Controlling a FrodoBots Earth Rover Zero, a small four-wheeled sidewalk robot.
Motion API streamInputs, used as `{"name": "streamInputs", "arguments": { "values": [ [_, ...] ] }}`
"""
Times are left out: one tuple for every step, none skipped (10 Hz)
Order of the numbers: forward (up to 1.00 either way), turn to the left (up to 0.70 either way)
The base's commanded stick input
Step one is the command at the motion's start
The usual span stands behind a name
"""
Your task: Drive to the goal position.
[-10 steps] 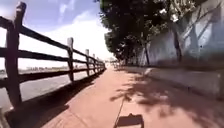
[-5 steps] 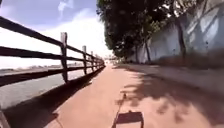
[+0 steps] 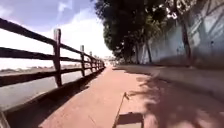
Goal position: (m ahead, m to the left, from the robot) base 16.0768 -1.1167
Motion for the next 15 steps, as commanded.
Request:
{"name": "streamInputs", "arguments": {
  "values": [
    [0.70,-0.08],
    [0.70,-0.08],
    [0.70,-0.08],
    [0.70,-0.08],
    [0.70,-0.08],
    [0.70,-0.08],
    [0.70,-0.08],
    [0.70,-0.08],
    [0.70,-0.08],
    [0.70,-0.08],
    [0.70,-0.08],
    [0.70,-0.08],
    [0.70,0.13],
    [0.70,0.22],
    [0.70,0.27]
  ]
}}
